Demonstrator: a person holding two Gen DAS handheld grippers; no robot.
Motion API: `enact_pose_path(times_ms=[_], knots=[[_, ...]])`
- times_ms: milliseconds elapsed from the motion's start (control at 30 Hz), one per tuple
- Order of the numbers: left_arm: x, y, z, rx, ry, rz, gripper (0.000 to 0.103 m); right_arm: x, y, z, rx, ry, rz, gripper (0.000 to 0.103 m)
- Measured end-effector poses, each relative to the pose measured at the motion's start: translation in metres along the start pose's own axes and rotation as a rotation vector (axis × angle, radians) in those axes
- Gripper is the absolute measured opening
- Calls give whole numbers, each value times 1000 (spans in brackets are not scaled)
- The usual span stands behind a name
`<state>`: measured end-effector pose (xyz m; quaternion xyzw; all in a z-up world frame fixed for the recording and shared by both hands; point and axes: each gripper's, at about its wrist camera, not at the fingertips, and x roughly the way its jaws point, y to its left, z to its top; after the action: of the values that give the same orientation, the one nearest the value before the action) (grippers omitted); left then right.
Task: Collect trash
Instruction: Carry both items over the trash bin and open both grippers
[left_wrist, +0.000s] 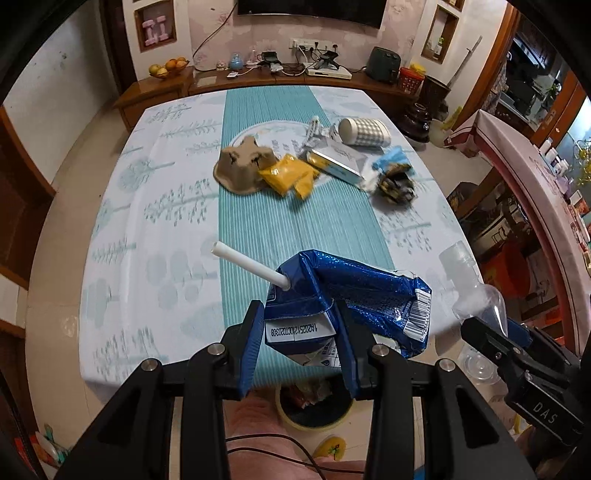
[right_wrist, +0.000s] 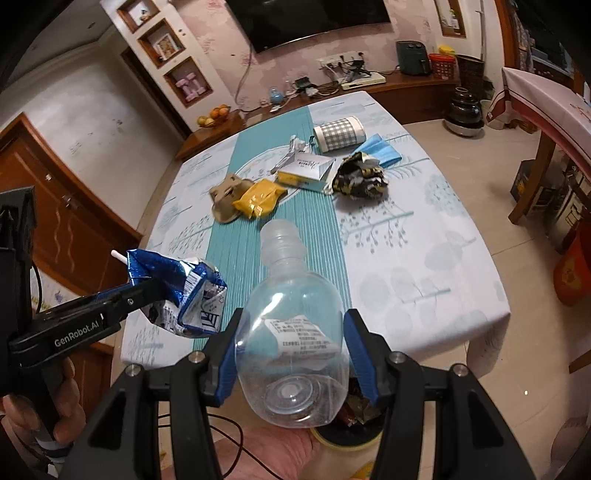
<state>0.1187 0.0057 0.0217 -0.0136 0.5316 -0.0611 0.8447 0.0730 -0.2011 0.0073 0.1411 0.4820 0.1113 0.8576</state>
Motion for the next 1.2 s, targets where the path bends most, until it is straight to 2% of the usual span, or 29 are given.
enact_pose_path(times_ms=[333,600,767,933,1200], knots=[[-29,-35,-87,-41,44,70,36,-39,-17,-62,-53,49,79,53],[-23,-39,-127,5,112,115,36,-35,-26,-105,10,112,112,53],[9,-42,-149,42,176,106,36,-15,-38,-128,80,139,91,53],[49,-50,-172,99,197,97,36,14,-55,-149,153,139,63,52],[129,-55,-209,137,226,111,36,87,-92,-201,244,144,27,52]])
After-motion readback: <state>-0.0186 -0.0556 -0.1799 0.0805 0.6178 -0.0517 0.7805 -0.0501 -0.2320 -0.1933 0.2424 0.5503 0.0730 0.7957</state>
